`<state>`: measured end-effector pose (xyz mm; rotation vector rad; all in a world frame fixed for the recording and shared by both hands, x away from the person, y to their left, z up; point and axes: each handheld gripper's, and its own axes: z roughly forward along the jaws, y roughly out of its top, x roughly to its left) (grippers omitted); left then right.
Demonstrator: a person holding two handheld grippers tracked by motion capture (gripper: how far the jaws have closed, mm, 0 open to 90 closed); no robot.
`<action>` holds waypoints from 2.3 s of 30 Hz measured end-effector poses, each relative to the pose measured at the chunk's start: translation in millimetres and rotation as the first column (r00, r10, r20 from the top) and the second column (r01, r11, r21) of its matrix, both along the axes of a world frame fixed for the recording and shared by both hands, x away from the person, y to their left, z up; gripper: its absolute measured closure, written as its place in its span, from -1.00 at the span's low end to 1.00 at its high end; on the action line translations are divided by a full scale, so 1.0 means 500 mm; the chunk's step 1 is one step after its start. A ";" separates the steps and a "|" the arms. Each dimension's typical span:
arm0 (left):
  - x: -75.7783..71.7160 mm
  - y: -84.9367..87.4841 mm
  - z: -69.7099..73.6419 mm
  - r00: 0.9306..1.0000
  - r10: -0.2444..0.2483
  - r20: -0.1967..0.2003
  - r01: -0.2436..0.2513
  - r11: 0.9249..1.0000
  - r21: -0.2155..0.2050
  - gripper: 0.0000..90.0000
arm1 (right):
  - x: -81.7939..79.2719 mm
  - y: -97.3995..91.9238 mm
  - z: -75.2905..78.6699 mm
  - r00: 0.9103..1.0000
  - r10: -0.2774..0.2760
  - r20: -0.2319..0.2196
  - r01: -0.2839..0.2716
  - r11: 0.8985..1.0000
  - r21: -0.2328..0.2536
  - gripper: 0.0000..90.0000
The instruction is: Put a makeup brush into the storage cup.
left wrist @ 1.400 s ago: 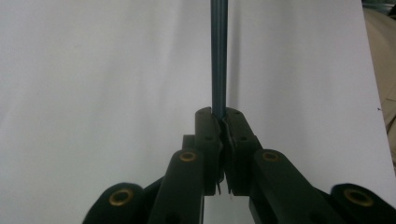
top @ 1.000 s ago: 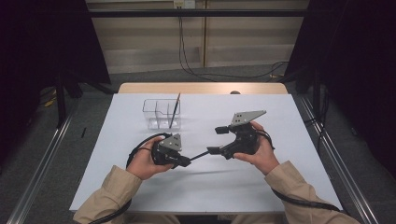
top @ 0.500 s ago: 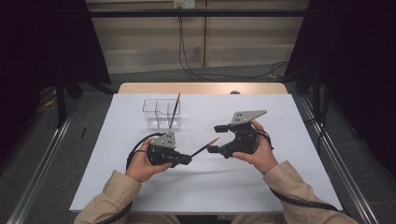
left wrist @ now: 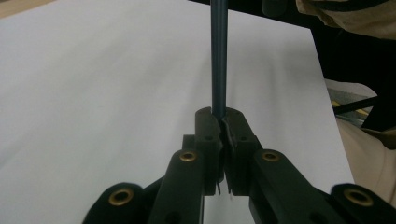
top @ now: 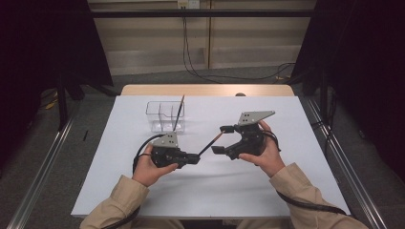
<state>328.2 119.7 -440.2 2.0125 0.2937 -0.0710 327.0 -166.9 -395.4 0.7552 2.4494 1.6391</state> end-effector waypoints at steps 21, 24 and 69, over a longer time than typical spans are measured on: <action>0.003 -0.015 0.005 0.999 0.023 -0.022 -0.026 0.991 -0.129 0.91 | 0.002 0.002 0.011 1.000 -0.004 0.025 0.004 1.000 0.012 -0.55; 0.004 -0.018 0.005 0.999 0.031 -0.022 -0.034 0.989 -0.141 0.91 | 0.002 0.002 0.013 1.000 -0.001 0.027 0.001 1.000 0.012 -0.46; 0.006 -0.070 -0.012 0.997 0.059 -0.047 -0.067 0.979 -0.191 0.87 | 0.007 0.024 0.009 0.994 0.097 -0.053 -0.094 0.994 0.060 0.87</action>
